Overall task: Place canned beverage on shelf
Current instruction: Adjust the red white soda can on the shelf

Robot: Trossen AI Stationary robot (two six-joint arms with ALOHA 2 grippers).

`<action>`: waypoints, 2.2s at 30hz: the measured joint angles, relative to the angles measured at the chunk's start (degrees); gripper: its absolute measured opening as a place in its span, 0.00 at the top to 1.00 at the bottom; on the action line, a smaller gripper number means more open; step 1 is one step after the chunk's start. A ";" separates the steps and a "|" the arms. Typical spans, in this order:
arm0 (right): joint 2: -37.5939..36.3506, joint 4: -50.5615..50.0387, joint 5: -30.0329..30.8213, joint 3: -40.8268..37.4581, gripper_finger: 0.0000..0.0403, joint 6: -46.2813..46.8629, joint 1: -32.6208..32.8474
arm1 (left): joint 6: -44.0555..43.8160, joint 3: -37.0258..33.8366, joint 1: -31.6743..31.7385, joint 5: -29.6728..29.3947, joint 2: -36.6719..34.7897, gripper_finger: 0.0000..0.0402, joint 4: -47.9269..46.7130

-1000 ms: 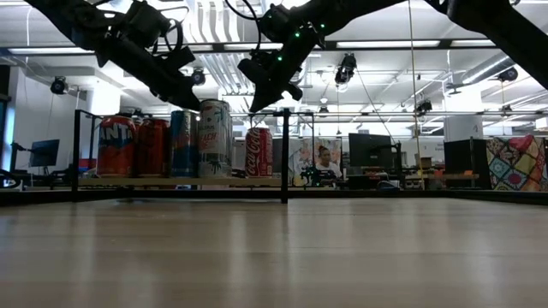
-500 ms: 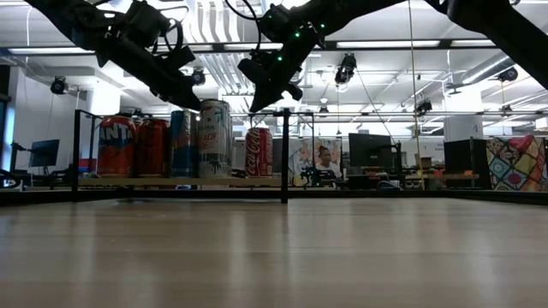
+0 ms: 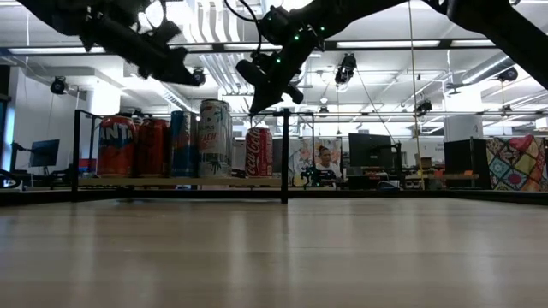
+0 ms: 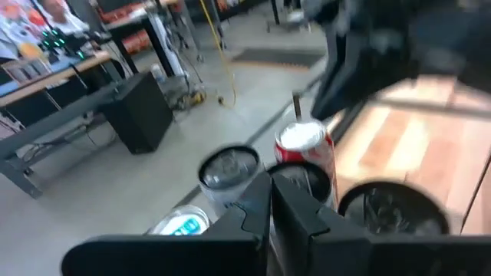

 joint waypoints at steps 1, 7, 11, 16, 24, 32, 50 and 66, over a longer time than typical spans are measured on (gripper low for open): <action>0.00 0.23 0.19 -0.20 0.98 0.14 0.00 | -0.54 0.00 -0.12 0.00 -1.17 1.00 0.01; 0.11 0.70 2.98 -0.63 0.98 0.33 0.00 | -2.81 -0.13 -1.65 3.74 -8.27 1.00 -0.73; 0.15 3.07 3.28 -2.47 0.98 0.32 0.02 | -4.57 -0.80 -2.80 8.94 -12.59 1.00 -0.54; 0.15 4.60 3.26 -4.52 0.98 0.40 0.02 | -6.06 -2.27 -4.04 9.66 -17.55 1.00 -0.63; 0.20 4.65 3.26 -4.69 0.98 0.73 0.02 | -7.70 -3.89 -4.56 9.81 -22.56 1.00 -0.68; 0.20 5.18 3.23 -6.07 0.98 0.75 0.02 | -7.70 -5.71 -4.56 9.79 -24.06 1.00 -0.07; 0.09 7.29 -0.96 -8.04 0.98 1.34 0.04 | -7.68 -6.13 -4.56 9.60 -24.20 1.00 0.02; -1.10 6.17 -0.26 -8.25 0.98 -0.78 -0.22 | -7.63 -6.16 -4.56 9.62 -24.20 1.00 -0.14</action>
